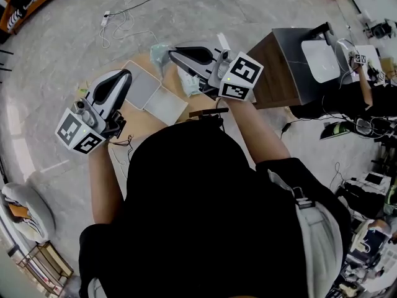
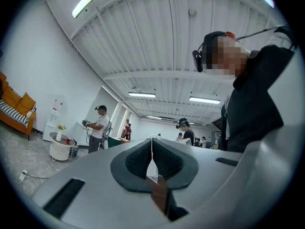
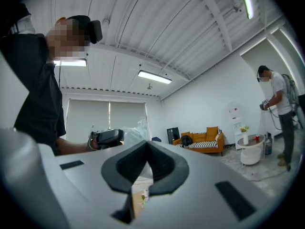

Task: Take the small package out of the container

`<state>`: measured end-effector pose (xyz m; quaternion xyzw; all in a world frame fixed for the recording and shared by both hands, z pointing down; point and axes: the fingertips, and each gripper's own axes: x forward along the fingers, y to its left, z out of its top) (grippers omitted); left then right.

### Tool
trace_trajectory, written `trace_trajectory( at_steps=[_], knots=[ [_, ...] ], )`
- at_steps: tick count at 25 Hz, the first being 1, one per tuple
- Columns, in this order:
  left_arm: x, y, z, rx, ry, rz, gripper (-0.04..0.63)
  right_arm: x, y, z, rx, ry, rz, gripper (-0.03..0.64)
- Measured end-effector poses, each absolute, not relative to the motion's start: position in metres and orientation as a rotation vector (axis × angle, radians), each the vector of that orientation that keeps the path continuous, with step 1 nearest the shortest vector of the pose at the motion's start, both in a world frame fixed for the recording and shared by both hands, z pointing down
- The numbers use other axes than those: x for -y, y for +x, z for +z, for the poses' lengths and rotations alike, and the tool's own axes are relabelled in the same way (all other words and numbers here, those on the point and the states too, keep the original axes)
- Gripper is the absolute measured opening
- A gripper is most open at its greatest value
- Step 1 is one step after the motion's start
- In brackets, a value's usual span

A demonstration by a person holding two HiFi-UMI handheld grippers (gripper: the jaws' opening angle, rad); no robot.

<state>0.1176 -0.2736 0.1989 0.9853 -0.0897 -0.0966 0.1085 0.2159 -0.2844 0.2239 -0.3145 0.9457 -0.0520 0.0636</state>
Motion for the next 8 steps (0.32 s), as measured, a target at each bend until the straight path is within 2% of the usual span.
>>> trace_trajectory(
  at_steps=[8],
  knots=[
    [0.278, 0.117, 0.211, 0.275, 2.861, -0.286, 0.018, 0.289, 0.214, 0.229, -2.874, -0.941, -0.19, 0.014]
  ],
)
